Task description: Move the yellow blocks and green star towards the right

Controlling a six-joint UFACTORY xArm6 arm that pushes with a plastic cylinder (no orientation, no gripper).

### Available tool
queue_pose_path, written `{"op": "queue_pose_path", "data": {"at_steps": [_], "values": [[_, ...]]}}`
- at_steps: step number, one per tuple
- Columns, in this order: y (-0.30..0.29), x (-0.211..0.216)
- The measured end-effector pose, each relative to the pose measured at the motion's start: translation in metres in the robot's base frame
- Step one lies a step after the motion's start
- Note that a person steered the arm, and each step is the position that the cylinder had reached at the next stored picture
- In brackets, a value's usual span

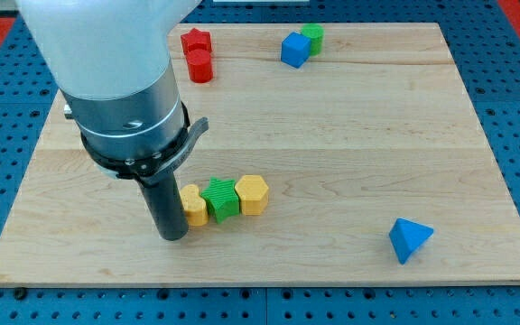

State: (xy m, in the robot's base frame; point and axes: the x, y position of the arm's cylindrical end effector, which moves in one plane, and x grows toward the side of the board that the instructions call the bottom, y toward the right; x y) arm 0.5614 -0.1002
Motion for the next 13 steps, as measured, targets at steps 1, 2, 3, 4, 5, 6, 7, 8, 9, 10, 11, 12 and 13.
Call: {"op": "queue_pose_path", "data": {"at_steps": [1,2,3,4,5,6,7,8,9,10,11,12,13], "values": [[0.015,-0.007],[0.022,-0.017],[-0.008,-0.016],[-0.062,-0.019],[-0.055,-0.044],[-0.052,-0.065],[-0.008,-0.066],[0.011,-0.062],[0.012,-0.059],[0.007,-0.061],[-0.006,-0.053],[-0.007,-0.042],[-0.001,-0.035]]}}
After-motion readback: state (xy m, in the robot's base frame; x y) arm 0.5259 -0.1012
